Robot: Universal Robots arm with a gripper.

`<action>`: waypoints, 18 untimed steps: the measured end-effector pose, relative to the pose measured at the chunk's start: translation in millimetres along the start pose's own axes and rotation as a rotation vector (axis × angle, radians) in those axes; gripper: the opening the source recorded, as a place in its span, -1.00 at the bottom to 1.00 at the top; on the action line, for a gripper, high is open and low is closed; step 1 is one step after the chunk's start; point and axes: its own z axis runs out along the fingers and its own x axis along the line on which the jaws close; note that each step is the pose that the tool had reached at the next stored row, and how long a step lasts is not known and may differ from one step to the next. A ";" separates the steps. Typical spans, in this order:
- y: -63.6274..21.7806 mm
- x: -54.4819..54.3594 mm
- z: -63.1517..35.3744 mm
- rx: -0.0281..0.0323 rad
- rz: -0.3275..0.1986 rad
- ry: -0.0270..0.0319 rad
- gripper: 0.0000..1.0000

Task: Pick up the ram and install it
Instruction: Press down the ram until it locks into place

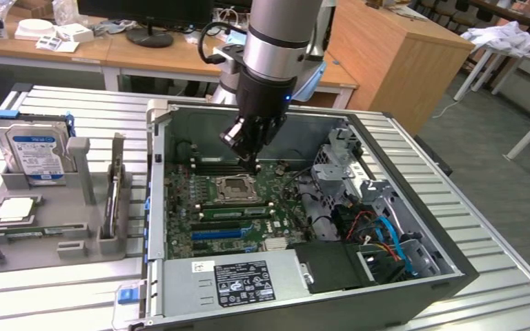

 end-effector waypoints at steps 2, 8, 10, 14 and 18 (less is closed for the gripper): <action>0.0 0.0 0.0 0.0011 0.029 -0.0006 -0.79; 0.0 0.0 0.1 0.0049 0.132 -0.0032 -0.79; 0.0 0.0 0.2 0.0062 0.167 -0.0040 -0.79; 0.0 0.0 0.2 0.0081 0.217 -0.0051 -0.79; 0.0 0.0 0.2 0.0101 0.271 -0.0065 -0.79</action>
